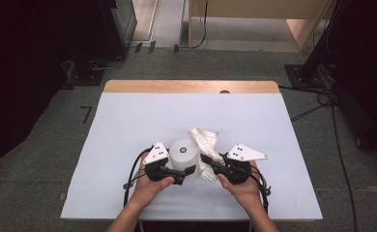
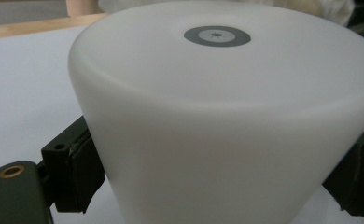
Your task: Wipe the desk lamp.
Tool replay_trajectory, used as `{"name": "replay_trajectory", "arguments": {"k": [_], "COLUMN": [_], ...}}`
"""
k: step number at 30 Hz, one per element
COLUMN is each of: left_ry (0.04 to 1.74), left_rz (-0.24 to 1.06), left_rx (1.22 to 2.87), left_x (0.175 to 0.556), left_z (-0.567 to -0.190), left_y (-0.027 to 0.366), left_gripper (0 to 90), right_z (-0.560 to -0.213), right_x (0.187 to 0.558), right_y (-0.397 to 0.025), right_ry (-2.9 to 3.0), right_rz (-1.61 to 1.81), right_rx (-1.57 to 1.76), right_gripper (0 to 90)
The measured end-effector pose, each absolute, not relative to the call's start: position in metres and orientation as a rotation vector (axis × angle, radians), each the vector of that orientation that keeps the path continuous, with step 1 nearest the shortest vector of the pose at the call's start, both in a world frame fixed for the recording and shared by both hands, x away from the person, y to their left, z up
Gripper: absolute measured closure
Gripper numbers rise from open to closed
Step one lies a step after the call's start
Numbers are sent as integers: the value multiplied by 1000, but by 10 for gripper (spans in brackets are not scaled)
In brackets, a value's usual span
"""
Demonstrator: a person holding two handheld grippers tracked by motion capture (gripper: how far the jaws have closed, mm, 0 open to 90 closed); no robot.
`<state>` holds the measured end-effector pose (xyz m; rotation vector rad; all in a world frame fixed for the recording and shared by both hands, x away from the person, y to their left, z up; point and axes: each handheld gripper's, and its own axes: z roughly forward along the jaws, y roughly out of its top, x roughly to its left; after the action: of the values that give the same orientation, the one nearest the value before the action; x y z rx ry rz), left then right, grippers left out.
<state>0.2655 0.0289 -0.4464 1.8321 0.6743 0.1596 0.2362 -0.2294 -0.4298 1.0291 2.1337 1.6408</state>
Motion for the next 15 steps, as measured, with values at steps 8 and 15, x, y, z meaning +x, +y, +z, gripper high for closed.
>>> {"name": "replay_trajectory", "arguments": {"k": [8,15], "left_ry": [750,823], "left_rz": [131,193], "left_rx": [1721,1680], "left_x": [273,275], "left_z": [-437,-435], "left_y": [49,57], "left_gripper": [83,83], "right_z": [-443,-448], "right_x": [238,237], "right_y": [-218,-208], "right_ry": [2198,2236], "right_rz": [1634,1653], "right_rx": [1063,1074], "right_gripper": [765,764]}}
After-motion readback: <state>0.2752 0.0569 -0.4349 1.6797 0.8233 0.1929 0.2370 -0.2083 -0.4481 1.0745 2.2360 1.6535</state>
